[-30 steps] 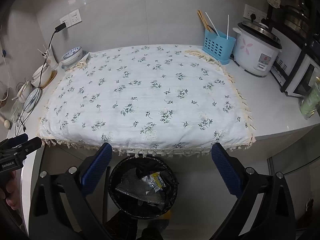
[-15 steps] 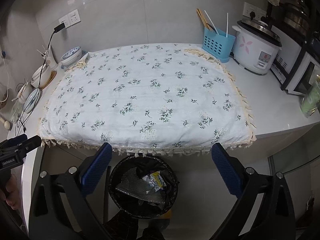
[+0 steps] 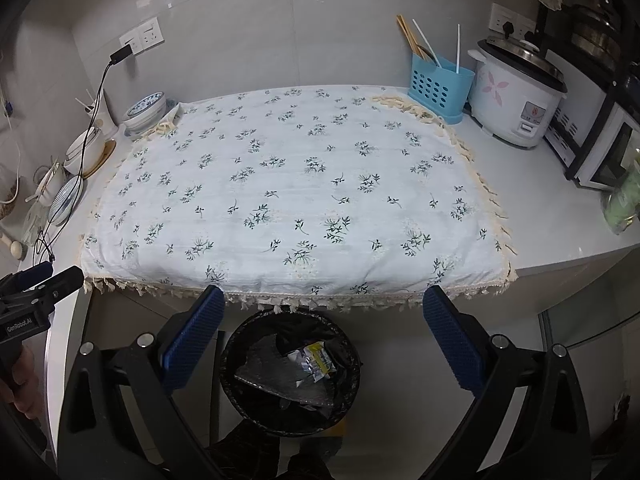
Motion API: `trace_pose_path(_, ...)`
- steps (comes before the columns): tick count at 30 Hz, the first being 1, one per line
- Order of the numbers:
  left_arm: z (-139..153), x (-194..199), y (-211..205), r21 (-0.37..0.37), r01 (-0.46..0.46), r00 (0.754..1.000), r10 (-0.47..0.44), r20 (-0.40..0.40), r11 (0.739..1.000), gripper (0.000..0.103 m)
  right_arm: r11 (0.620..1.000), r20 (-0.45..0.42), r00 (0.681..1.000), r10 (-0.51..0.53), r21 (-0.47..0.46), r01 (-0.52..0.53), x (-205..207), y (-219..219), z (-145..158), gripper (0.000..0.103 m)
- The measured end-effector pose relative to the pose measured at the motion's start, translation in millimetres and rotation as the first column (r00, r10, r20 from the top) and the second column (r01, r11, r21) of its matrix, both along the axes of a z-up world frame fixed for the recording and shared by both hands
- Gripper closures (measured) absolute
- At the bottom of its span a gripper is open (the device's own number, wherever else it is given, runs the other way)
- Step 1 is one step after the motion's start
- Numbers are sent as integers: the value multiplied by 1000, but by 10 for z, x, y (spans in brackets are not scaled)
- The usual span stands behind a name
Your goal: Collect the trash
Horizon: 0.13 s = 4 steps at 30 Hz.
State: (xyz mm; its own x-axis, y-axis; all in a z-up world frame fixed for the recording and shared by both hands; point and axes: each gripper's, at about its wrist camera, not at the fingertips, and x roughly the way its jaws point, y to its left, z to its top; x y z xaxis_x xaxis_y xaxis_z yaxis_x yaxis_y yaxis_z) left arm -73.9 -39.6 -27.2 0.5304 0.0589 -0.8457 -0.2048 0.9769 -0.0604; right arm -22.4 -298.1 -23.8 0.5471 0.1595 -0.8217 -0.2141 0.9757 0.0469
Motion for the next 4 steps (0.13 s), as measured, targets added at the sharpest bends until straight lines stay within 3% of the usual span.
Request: trace_pose_path(4,3,8,-2,6,3,1000,-3,-4,1000,6,1000,-1,1000,-4,-2,4,4,-7,-5,8)
